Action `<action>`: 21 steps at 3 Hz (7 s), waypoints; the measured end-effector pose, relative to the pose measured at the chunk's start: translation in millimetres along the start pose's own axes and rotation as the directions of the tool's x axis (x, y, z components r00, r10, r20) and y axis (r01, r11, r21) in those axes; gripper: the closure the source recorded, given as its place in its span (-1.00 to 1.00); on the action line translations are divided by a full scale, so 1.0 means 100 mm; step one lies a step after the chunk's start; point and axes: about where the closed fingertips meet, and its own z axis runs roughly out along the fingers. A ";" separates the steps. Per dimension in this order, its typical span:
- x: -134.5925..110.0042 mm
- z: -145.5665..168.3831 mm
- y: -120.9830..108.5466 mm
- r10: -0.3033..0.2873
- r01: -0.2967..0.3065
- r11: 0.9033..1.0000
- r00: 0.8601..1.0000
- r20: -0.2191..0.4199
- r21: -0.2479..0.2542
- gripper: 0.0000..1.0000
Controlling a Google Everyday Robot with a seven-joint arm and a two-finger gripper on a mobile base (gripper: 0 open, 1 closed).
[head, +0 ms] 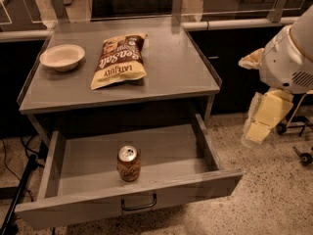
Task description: Pick orange can from top drawer and place on counter
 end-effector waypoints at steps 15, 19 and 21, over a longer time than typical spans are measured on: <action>-0.80 3.08 -0.03 0.071 -0.034 0.997 0.819 0.569 -0.075 -1.00; -1.20 3.23 0.15 0.099 -0.060 0.995 0.715 0.692 -0.081 -1.00; -1.25 3.31 0.19 0.098 -0.051 0.995 0.729 0.678 -0.089 -1.00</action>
Offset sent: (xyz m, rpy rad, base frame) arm 0.0692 0.0071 -0.0896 0.0709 -0.0532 0.0191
